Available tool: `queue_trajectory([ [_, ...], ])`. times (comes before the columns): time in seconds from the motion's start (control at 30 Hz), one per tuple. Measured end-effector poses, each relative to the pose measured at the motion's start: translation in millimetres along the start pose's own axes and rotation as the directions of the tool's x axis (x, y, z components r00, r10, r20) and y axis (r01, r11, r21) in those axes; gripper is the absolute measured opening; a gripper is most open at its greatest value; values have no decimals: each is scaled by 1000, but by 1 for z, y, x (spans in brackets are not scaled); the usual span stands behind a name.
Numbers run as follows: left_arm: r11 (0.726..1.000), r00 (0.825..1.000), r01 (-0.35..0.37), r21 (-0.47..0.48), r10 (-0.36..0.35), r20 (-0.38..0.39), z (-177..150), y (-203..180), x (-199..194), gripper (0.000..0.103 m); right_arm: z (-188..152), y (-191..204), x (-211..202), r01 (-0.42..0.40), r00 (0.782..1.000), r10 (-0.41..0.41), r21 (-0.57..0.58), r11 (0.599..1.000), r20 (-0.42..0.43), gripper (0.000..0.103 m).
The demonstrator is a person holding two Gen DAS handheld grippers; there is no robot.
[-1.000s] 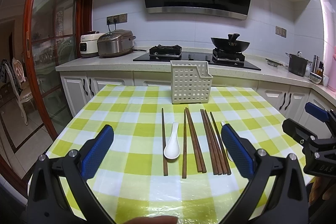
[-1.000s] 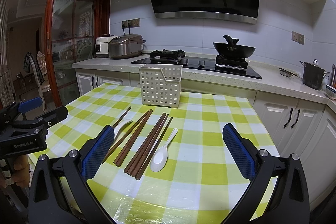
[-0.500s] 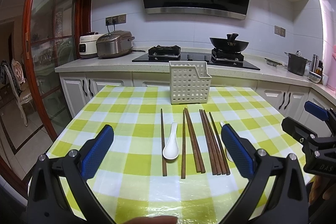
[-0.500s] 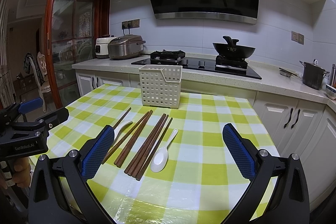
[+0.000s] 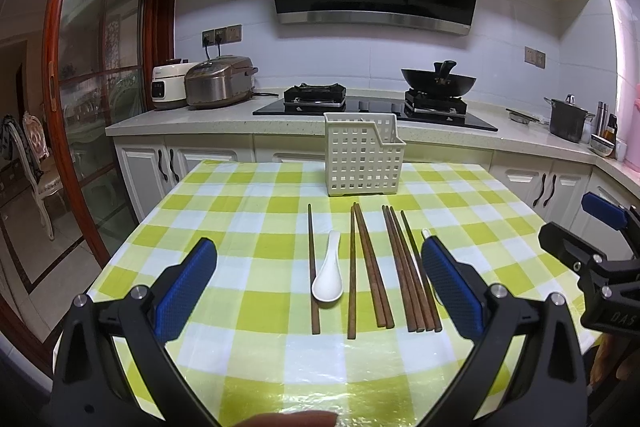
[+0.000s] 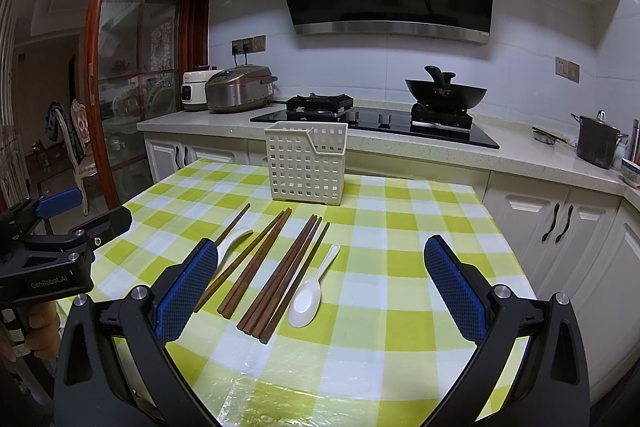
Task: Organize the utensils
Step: 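Lower the left gripper over the white spoon and close on its handle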
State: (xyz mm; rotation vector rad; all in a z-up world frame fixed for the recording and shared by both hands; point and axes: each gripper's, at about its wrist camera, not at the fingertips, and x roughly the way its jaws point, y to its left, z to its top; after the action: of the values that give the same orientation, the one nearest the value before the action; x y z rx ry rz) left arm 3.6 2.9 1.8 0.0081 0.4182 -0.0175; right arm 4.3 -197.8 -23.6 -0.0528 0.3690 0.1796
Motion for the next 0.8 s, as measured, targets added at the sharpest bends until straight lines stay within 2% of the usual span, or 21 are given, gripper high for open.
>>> queue_trajectory([
  [0.07,1000,1000,-3,-2,3,-8,-1,1,5,99,-2,-1,11,-2,1000,2,4,1000,-18,97],
  [0.23,999,994,-4,37,8,-105,-2,7,42,99,-6,-13,57,9,993,-3,48,999,-118,97],
  [0.37,999,985,-34,42,40,-166,-1,18,80,99,-10,-24,101,29,975,-9,89,996,-221,97],
  [0.43,999,976,-39,32,45,-213,2,26,102,99,-12,-25,125,43,959,-16,88,995,-283,97],
  [0.6,1000,946,-8,23,14,-323,3,40,151,99,-14,-23,171,33,934,11,118,993,-356,97],
  [0.7,999,917,18,34,-2,-398,-2,41,176,99,-17,-24,196,41,912,17,133,990,-410,97],
  [0.77,999,904,10,53,13,-428,-7,41,193,99,-20,-24,209,53,894,12,132,990,-447,92],
  [0.8,998,899,9,55,16,-437,-8,41,196,99,-22,-24,217,61,884,6,129,990,-467,85],
])
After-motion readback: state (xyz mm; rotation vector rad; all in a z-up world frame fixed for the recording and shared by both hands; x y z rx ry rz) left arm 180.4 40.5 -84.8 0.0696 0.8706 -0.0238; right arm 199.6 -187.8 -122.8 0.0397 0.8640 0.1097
